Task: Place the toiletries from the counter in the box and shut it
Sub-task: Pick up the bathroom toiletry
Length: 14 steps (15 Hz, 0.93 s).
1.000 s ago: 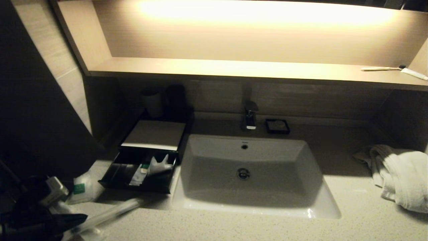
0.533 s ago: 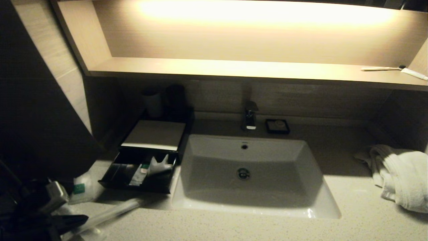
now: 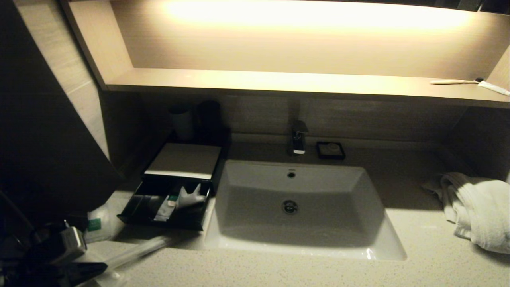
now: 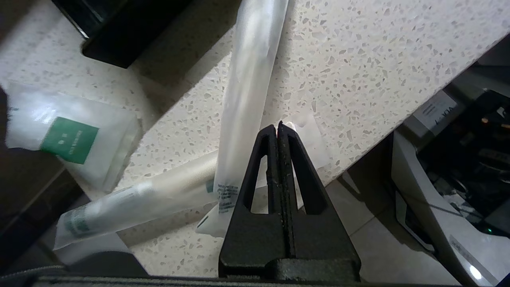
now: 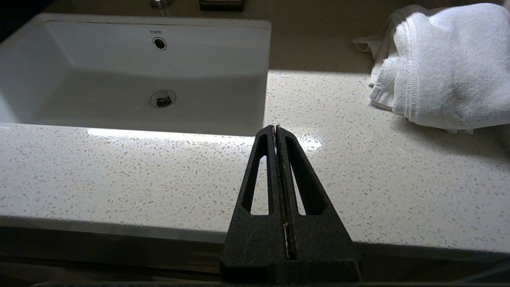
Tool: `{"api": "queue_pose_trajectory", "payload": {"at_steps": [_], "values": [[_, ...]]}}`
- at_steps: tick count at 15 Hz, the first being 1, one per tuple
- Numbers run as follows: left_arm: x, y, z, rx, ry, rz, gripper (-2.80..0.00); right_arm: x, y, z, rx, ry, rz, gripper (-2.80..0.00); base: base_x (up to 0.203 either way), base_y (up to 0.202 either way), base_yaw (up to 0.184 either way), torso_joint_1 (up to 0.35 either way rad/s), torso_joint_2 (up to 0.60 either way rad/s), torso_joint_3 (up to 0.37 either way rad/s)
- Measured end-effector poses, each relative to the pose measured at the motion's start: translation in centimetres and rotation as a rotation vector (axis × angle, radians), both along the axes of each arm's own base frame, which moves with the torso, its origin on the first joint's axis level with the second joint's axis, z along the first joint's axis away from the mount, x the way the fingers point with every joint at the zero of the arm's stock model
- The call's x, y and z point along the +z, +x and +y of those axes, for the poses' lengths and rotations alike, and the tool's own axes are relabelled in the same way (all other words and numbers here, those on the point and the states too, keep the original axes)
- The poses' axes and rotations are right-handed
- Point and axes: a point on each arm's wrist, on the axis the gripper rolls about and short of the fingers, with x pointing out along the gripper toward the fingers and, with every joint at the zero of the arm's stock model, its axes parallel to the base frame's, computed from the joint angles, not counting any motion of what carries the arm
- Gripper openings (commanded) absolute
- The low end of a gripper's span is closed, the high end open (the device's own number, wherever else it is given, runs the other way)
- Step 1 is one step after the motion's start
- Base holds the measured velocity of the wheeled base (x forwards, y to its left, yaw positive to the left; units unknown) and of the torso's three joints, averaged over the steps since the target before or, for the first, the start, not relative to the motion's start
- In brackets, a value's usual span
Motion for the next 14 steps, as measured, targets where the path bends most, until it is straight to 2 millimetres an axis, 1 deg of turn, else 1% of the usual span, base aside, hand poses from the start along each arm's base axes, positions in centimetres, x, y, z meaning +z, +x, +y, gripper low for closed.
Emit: {"api": "queue_pose_trajectory", "payload": {"at_steps": [1, 9, 14], "values": [[-0.1, 0.2, 0.1, -0.007, 0.003, 0.004, 0.00, 0.0, 0.0, 0.0, 0.000, 0.000, 0.000, -2.80, 0.000, 0.000, 0.000, 0.000, 0.00, 0.000], [-1.0, 2.3, 0.9, -0.028, -0.002, 0.040, 0.00, 0.0, 0.0, 0.0, -0.001, 0.000, 0.000, -2.80, 0.000, 0.000, 0.000, 0.000, 0.00, 0.000], [-1.0, 3.3, 1.0, -0.043, 0.002, 0.034, 0.00, 0.0, 0.0, 0.0, 0.000, 0.000, 0.000, -2.80, 0.000, 0.000, 0.000, 0.000, 0.00, 0.000]]}}
